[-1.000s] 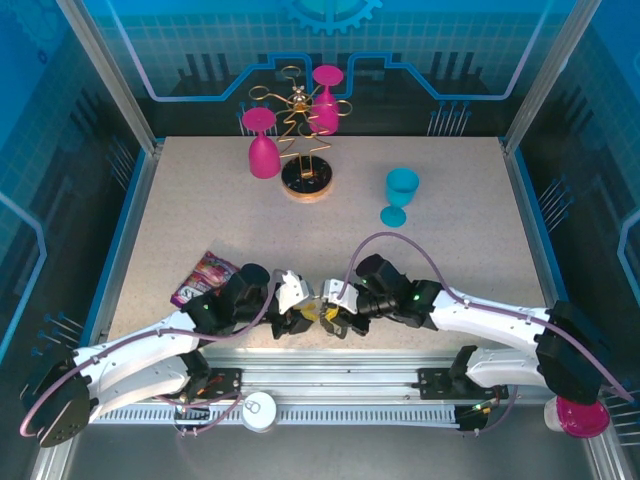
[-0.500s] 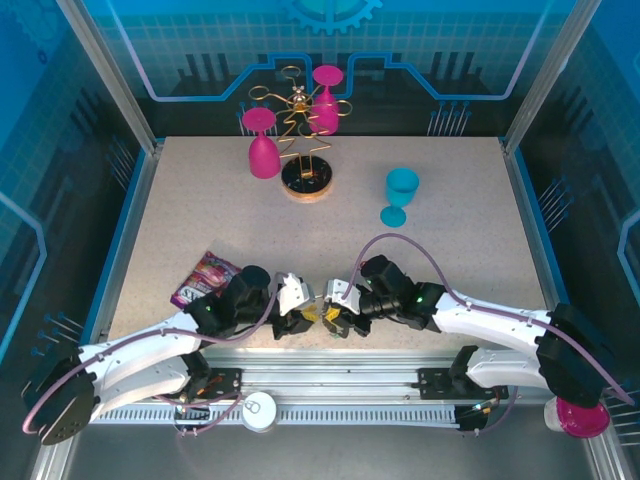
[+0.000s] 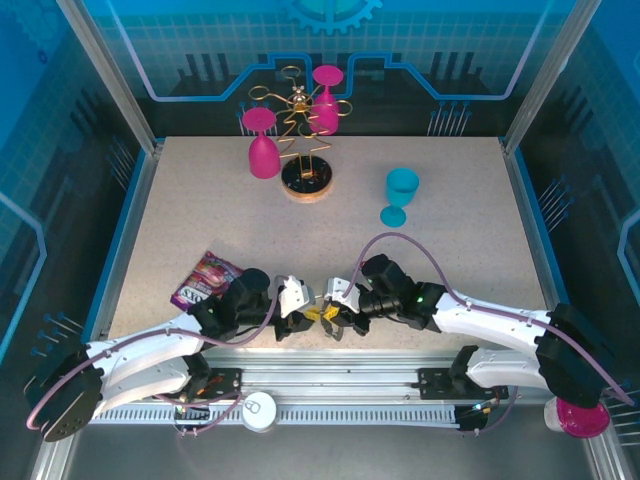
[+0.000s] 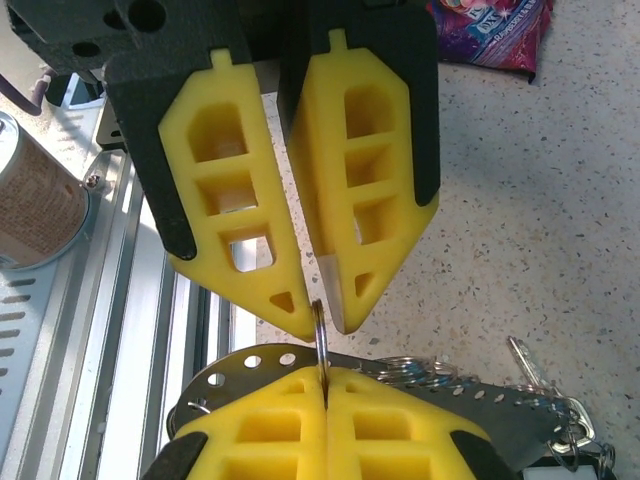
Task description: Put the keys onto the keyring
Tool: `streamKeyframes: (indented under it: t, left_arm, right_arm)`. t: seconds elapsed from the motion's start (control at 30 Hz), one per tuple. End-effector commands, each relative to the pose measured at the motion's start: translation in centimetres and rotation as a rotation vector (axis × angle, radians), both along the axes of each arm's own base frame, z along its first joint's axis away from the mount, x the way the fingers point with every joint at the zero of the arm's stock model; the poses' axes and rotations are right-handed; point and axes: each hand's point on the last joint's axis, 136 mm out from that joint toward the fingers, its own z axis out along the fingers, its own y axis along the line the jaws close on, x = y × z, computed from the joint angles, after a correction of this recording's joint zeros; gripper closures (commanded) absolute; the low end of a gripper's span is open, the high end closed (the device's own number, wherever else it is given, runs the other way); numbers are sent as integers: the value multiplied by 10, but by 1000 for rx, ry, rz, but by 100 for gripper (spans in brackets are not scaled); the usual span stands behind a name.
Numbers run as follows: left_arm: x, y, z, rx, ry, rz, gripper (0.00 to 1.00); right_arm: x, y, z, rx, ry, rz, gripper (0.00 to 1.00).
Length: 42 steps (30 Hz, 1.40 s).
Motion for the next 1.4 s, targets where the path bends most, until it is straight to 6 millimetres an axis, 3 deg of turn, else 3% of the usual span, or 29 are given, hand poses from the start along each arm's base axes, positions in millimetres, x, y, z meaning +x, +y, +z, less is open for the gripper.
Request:
streamKeyframes:
  t: [0.0,0.23,0.33,0.4,0.63,1.23,1.37]
  left_arm:
    - [-6,-4,2,-35,-11,-39,87]
    - [-7,-6,1,-43,-17,-52,100]
    - [-6,-5,3,-74,-44,-43,100]
    - [-6,-6,5,-100,-63,-42,100]
    - [-4,-8,13,-185,-119,-36,100]
    - [-4,-12,14,-245,-123,-43,100]
    - [-3,-13,16,-255,-130,-40,100]
  right_arm:
    - [-1,3,9,47,2,15,100]
    - [2,2,13,77,-4,-7,100]
    - [11,-5,19,142,-13,-77,70]
    - [15,-12,25,207,-21,-117,62]
    - [15,-25,22,350,-93,-159,66]
    - [8,-3,20,423,-39,-50,74]
    - [10,0,22,432,-49,-41,82]
